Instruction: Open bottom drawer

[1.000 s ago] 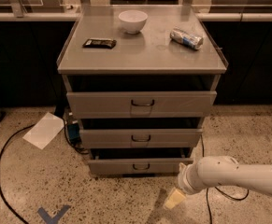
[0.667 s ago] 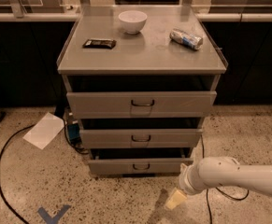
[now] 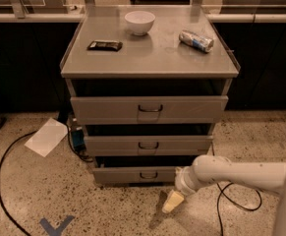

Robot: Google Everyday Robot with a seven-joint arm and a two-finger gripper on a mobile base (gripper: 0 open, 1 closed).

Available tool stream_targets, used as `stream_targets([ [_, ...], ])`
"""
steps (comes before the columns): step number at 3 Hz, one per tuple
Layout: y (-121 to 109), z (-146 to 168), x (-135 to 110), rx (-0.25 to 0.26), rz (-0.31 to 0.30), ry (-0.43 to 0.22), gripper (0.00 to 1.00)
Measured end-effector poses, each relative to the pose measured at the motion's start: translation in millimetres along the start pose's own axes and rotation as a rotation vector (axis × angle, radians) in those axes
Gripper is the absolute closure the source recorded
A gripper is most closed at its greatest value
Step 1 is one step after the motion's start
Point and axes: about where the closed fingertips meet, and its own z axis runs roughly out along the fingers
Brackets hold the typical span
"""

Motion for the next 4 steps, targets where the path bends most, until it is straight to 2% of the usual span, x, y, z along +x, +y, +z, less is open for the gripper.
stream_targets([
  [1, -13.9, 42.2, -21.5, -0.086, -0.048, 0.03, 0.0],
  [2, -27.4, 66.1, -36.1, -0.145, -0.087, 0.017, 0.0],
  [3, -34.0, 65.0, -38.3, -0.137, -0.089, 0.013, 0.0],
  [4, -30.2, 79.8, -27.7, -0.173, -0.078, 0.03, 0.0],
])
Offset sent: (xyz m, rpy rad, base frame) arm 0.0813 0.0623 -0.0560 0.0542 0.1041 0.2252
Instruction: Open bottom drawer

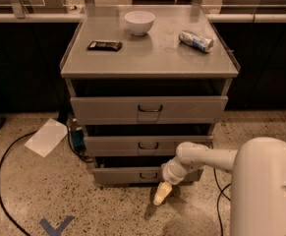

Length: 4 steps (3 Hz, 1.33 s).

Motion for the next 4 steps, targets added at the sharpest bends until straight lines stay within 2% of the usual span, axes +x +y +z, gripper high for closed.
stream_targets([
  [1, -13.0, 36.6, 22.9, -0.038, 0.039, -0.001, 0.0],
  [2, -13.0, 36.6, 22.9, -0.038, 0.039, -0.001, 0.0],
  [3, -7.1, 43.1, 24.0, -0.007, 0.026, -0.026, 0.0],
  [4, -25.0, 60.9, 26.1, 0.092, 0.024, -0.071, 0.0],
])
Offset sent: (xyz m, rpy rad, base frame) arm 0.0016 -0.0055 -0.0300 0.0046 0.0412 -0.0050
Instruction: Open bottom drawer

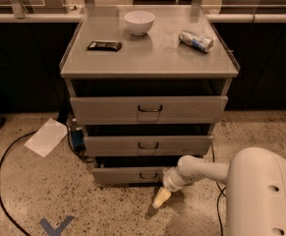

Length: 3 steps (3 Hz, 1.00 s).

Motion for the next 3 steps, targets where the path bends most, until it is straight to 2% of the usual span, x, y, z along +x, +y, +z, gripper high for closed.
stream_targets([
  [1, 0.0, 0.0, 0.0, 0.0, 0.0, 0.0, 0.0],
  [2, -60.8, 34.8, 6.0, 0.059, -0.011, 0.001, 0.0],
  [3, -82.3, 50.8, 12.8, 0.053, 0.011, -0.002, 0.0],
])
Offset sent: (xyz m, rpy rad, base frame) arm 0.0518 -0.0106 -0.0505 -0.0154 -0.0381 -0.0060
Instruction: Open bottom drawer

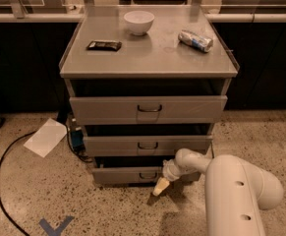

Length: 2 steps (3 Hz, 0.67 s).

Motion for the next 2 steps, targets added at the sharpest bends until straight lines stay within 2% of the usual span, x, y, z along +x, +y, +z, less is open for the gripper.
stream_targets([
  [1, 1.3, 0.7, 0.2, -0.003, 0.0, 0.001, 0.0],
  [2, 5.7, 18.5, 2.4, -0.041, 0.006, 0.015, 0.0],
])
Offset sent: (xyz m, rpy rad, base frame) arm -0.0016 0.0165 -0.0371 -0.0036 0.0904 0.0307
